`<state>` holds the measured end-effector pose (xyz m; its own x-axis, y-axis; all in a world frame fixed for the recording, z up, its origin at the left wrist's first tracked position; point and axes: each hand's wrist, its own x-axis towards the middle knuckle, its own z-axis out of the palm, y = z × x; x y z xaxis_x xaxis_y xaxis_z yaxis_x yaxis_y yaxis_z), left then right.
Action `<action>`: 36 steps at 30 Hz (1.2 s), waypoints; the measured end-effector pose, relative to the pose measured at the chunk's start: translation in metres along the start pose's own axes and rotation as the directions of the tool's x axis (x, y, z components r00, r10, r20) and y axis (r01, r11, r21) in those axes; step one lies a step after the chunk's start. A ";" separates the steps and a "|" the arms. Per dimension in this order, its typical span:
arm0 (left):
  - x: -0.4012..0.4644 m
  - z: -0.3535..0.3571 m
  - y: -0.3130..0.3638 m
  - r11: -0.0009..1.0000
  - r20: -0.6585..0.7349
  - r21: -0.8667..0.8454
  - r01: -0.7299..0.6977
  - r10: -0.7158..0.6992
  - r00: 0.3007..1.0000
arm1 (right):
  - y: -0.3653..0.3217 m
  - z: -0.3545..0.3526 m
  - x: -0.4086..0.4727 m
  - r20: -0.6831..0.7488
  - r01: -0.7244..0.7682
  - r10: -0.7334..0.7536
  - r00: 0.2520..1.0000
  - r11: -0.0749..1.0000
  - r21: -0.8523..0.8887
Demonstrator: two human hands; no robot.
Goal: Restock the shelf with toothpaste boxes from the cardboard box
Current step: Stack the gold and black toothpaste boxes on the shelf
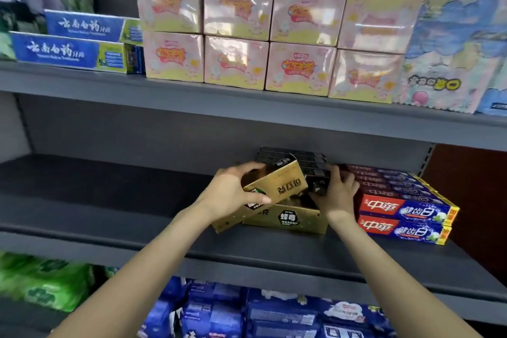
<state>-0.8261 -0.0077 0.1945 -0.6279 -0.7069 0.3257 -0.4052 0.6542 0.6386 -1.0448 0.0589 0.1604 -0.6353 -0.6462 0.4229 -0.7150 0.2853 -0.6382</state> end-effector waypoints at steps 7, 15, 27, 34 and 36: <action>0.011 0.019 0.006 0.996 0.018 0.044 -0.081 0.081 0.997 | -0.018 -0.029 -0.042 0.228 0.045 -0.220 0.949 0.807 0.589; 0.015 0.015 0.001 0.990 0.182 0.138 -0.037 0.012 0.983 | 0.004 -0.028 -0.044 0.228 -0.078 -0.101 0.969 0.746 0.661; -0.009 0.002 -0.012 0.990 -0.056 0.017 -0.143 0.144 0.988 | 0.009 -0.032 -0.047 0.442 -0.398 0.023 0.897 0.477 0.784; -0.016 0.004 -0.018 0.952 -0.127 -0.267 0.151 -0.190 0.974 | -0.003 -0.024 -0.044 0.440 -0.450 0.116 0.890 0.370 0.813; -0.017 0.004 -0.018 0.915 -0.047 -0.351 0.199 -0.230 0.972 | -0.007 -0.023 -0.041 0.426 -0.444 0.138 0.894 0.391 0.806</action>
<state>-0.8105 -0.0066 0.1745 -0.4862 -0.8501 0.2025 -0.2630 0.3633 0.8938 -1.0206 0.0999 0.1626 -0.5427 -0.8398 0.0161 0.2380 -0.1721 -0.9559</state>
